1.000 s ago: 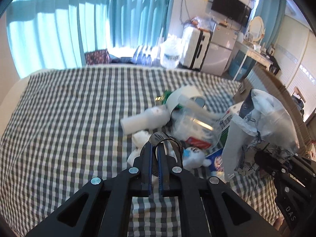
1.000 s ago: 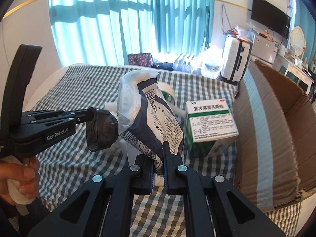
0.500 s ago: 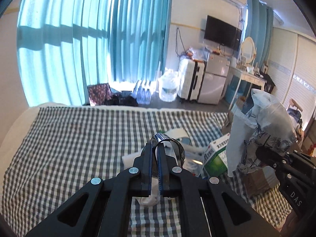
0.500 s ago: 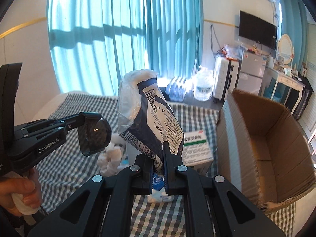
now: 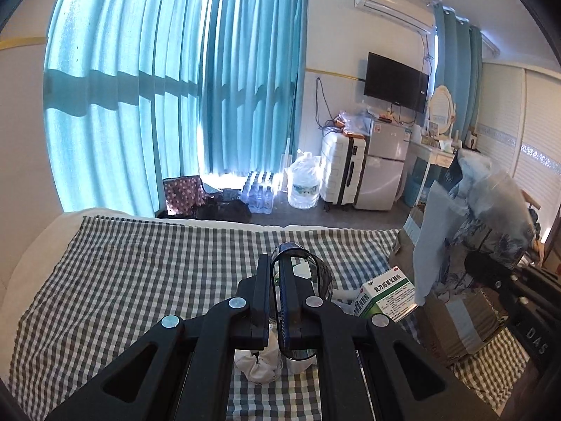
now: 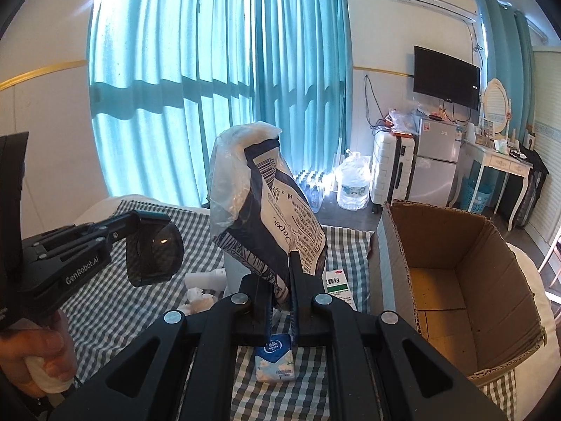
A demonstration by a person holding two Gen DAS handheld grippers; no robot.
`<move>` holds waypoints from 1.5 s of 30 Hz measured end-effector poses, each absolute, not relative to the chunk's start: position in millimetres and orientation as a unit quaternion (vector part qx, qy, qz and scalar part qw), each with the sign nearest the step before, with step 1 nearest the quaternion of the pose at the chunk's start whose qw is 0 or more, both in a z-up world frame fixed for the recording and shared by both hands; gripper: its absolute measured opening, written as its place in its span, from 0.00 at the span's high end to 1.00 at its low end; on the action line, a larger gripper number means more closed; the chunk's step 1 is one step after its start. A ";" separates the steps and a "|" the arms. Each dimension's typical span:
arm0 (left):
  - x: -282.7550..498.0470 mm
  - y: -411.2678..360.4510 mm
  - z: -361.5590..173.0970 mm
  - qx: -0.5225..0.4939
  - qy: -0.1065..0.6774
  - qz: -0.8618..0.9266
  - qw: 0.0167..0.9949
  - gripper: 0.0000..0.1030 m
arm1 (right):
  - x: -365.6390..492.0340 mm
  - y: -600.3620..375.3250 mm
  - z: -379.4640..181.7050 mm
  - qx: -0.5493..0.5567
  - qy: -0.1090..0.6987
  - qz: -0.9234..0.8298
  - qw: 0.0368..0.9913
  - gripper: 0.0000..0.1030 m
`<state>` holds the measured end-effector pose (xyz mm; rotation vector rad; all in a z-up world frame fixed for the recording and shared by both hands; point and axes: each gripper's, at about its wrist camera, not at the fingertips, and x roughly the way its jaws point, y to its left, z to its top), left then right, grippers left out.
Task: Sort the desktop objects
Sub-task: 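Lift both held items and carry them over the open cardboard box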
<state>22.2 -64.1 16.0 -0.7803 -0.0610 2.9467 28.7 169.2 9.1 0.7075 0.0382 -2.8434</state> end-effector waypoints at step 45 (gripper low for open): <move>39.6 183.4 117.3 -0.188 0.035 0.961 0.197 0.95 | 75.6 368.1 91.7 0.207 -0.046 -0.975 -0.072 0.93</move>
